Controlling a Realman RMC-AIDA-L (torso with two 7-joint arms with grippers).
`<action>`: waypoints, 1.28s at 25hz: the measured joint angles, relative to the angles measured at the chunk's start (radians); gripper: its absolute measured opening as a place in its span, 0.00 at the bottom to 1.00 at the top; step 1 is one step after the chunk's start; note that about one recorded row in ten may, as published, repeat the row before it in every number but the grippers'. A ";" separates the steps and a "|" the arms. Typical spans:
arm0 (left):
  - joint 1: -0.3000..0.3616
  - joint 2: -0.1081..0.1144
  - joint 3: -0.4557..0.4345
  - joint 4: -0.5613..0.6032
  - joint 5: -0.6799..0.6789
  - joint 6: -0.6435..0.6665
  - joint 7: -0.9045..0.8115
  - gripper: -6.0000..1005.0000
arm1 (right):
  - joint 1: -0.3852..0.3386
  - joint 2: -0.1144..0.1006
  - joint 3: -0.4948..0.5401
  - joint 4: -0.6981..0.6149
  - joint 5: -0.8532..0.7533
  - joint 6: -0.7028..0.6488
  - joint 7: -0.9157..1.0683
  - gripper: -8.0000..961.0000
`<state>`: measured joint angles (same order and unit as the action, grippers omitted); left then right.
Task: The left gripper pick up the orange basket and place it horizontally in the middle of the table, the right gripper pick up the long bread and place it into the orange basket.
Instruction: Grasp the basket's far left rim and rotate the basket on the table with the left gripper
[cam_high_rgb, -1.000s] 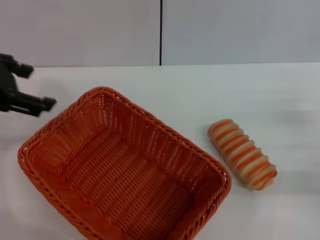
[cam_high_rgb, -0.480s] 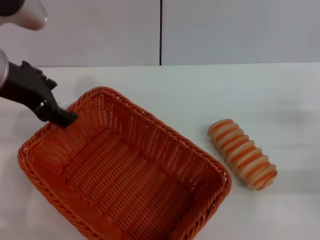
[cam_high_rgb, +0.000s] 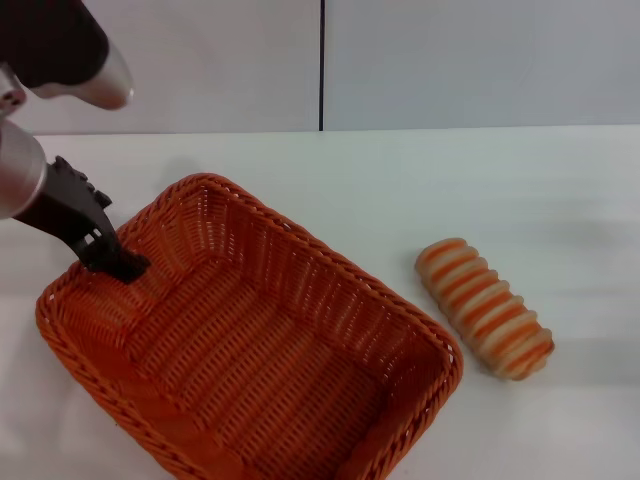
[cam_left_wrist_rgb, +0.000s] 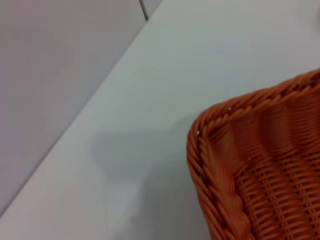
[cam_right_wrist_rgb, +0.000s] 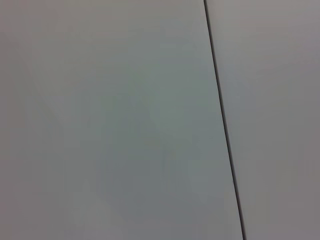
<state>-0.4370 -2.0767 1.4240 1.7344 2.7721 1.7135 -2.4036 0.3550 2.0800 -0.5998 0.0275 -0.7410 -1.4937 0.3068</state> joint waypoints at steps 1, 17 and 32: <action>-0.002 0.000 0.008 -0.015 0.002 -0.009 -0.002 0.81 | 0.001 0.000 0.000 0.000 0.000 0.000 0.000 0.62; -0.025 -0.002 0.071 -0.131 0.004 -0.084 -0.024 0.74 | 0.003 -0.001 0.000 -0.006 0.000 0.018 0.000 0.62; -0.072 -0.002 0.074 -0.189 -0.002 -0.091 -0.028 0.54 | 0.014 -0.002 0.000 -0.011 0.000 0.025 0.000 0.62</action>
<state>-0.5086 -2.0786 1.4984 1.5456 2.7704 1.6229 -2.4315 0.3688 2.0785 -0.5996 0.0168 -0.7409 -1.4683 0.3068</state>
